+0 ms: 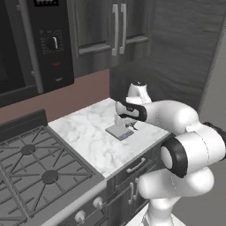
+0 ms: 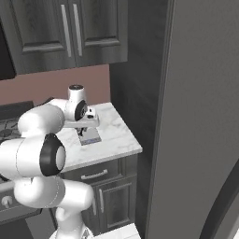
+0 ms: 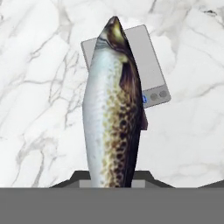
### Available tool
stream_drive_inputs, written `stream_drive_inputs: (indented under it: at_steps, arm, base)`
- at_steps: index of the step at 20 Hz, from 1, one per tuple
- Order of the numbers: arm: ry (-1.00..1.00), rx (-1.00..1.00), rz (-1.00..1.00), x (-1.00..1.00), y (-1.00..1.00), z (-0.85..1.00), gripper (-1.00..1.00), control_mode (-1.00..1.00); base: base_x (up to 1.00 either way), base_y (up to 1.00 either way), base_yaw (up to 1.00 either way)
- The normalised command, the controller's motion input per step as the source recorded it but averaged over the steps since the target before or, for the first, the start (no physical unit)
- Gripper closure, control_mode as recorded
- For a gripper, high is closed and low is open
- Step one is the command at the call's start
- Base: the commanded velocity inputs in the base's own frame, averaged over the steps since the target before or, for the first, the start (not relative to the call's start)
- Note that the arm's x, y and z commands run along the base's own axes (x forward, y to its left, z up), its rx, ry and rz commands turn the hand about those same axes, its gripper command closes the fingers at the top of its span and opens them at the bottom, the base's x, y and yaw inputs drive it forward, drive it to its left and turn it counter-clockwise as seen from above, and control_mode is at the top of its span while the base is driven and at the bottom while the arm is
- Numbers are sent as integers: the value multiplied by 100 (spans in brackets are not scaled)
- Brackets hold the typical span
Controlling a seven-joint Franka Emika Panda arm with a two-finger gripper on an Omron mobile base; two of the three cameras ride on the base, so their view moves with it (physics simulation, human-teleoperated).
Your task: Take the fish from the fridge and place it on the digital scale on the counter by the fridge. Wait a few seconds for a reading, then move it to the plate on the dining counter.
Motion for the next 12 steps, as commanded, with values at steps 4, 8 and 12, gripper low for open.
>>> stream_drive_inputs:
  at_steps: [4,8,12]
  arm:
    - [6,0,0,0,1,-30,100,-100]
    - [0,0,0,11,6,-20,100,-100]
    - [0,0,0,47,21,-36,100,-100]
  base:
    - [0,0,0]
    - [0,0,0]
    - [0,0,0]
